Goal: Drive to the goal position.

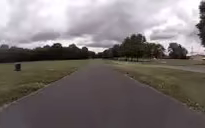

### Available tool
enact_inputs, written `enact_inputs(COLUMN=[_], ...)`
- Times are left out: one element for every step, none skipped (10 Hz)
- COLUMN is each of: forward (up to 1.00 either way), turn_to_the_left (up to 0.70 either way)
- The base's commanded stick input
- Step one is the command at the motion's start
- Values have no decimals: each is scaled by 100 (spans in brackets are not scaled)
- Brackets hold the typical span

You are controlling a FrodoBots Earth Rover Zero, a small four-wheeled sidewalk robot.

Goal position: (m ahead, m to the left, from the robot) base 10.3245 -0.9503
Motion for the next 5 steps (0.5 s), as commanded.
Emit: enact_inputs(forward=[70, 70, 70, 70, 70], turn_to_the_left=[0, 0, 0, 0, 0])
